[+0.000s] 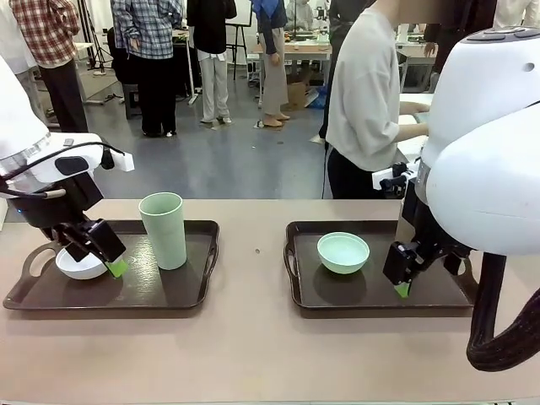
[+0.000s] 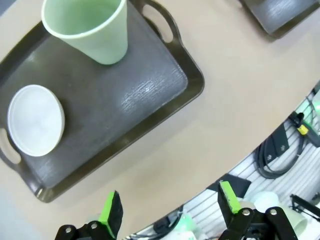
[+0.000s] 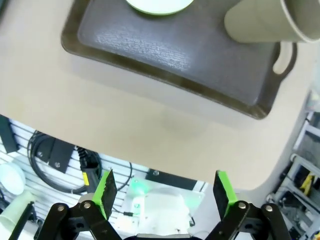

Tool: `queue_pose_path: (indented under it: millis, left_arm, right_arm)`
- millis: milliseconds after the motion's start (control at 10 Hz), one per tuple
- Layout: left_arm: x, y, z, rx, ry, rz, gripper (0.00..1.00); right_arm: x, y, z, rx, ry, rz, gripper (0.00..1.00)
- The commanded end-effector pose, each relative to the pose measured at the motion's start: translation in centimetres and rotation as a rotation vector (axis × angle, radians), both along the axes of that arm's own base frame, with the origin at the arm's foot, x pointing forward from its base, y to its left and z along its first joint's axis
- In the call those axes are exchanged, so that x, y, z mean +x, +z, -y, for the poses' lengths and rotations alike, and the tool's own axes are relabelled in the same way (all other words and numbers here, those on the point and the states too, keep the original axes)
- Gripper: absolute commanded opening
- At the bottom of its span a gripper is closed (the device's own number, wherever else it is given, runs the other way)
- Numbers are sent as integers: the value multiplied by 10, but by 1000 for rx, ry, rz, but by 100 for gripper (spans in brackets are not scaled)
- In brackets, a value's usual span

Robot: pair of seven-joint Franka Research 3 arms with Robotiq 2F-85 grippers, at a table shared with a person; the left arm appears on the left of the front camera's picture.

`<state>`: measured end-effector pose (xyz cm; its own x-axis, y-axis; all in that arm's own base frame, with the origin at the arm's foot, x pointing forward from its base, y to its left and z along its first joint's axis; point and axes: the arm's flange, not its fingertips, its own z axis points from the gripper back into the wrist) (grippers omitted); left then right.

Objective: Set up a tray with a mat and arrange the tableware.
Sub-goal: Pick up the Picnic Bowl and Reusable plastic cup from the Handle tray in front of the human's position and hold them in the air.

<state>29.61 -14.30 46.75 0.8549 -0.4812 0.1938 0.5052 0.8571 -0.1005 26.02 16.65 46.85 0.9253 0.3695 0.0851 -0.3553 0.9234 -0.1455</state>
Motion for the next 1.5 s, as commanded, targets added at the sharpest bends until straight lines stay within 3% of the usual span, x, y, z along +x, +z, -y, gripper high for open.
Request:
queue_pose_path:
  millis: [0,100,200,400,700,900,1200,1400]
  left_arm:
    - [-3,3,0,-2,3,0,100]
    - [11,18,-13,-79,58,5,100]
    - [6,33,-35,-166,68,-19,100]
    - [5,52,-86,-426,199,-18,100]
    - [14,53,-155,-691,283,-76,100]
    - [4,48,-207,-846,336,-74,100]
    - [-19,30,-274,-1023,428,-22,100]
    - [-30,24,-293,-1019,447,-43,100]
  right_arm:
    - [-3,-1,2,-10,-7,-21,100]
    - [9,11,12,107,-14,14,100]
    - [6,28,46,208,-73,57,100]
    - [-3,44,127,460,-193,109,100]
    - [-15,30,221,864,-300,124,100]
    - [-33,18,262,1058,-337,127,100]
    - [-46,0,302,1199,-389,140,100]
    - [-53,-9,314,1197,-422,117,100]
